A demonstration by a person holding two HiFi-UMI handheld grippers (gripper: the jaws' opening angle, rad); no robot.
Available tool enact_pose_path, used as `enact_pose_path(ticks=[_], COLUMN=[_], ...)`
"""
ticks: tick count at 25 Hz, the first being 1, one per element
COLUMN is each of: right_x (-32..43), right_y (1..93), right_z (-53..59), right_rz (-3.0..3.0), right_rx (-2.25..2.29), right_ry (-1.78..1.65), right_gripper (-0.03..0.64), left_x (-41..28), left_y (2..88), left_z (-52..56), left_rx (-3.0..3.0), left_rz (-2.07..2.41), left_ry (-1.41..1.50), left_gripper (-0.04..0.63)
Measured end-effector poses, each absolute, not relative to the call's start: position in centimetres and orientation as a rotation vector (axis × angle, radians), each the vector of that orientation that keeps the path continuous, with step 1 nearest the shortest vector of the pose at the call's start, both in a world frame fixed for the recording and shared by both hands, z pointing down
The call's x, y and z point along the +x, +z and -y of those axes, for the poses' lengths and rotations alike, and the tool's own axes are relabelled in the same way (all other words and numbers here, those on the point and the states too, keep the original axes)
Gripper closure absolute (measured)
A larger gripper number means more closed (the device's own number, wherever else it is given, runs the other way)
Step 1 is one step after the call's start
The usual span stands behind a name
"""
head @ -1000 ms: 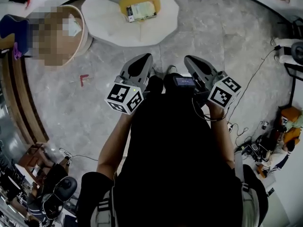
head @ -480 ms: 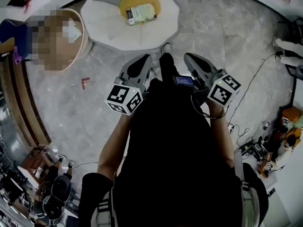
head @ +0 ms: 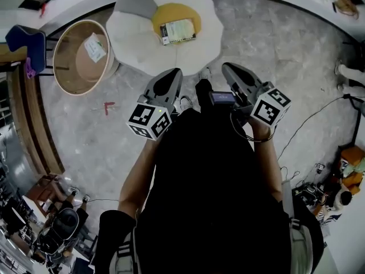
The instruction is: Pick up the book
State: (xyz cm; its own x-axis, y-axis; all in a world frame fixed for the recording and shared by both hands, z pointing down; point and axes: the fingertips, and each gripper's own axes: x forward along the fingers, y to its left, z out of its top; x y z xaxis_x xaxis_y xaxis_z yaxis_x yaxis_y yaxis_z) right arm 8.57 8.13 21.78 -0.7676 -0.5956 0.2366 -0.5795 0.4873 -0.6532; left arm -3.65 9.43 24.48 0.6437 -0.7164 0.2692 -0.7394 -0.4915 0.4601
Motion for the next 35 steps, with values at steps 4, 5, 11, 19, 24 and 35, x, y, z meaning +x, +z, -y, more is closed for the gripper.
enact_pose_path(ticks=[4,5,11,19,24,35], right_x=[9.3,9.6,10.9,12.5,12.3,9.9], right_y=[21.6,21.6,22.1,23.2,23.8,25.0], right_z=[-4.8,-4.1,-0.8,2.2,3.0,5.1], right_rz=[-2.707,-2.710,-2.740,-2.791,-2.791,-2.762], right_rx=[-1.013,-1.002,-0.934,-0.859,-0.812,-0.816], right_ry=[-1.170,-1.172,-1.203,-1.265,-1.298,-1.317], right_gripper=[0.600,0.600,0.600,0.600,0.600,0.600], left_x=[-2.7,-2.3,0.3,1.8,1.2,-1.2], left_y=[24.5,24.5,24.5,25.9,27.1,29.7], left_z=[-6.2,-5.5,-2.2,0.5,1.2,3.8], left_rx=[2.290,2.283,2.279,2.202,2.163,2.132], left_rz=[1.156,1.163,1.177,1.232,1.265,1.208], left_ry=[0.066,0.068,0.086,0.093,0.112,0.144], left_gripper=[0.581,0.581,0.581,0.580,0.580,0.563])
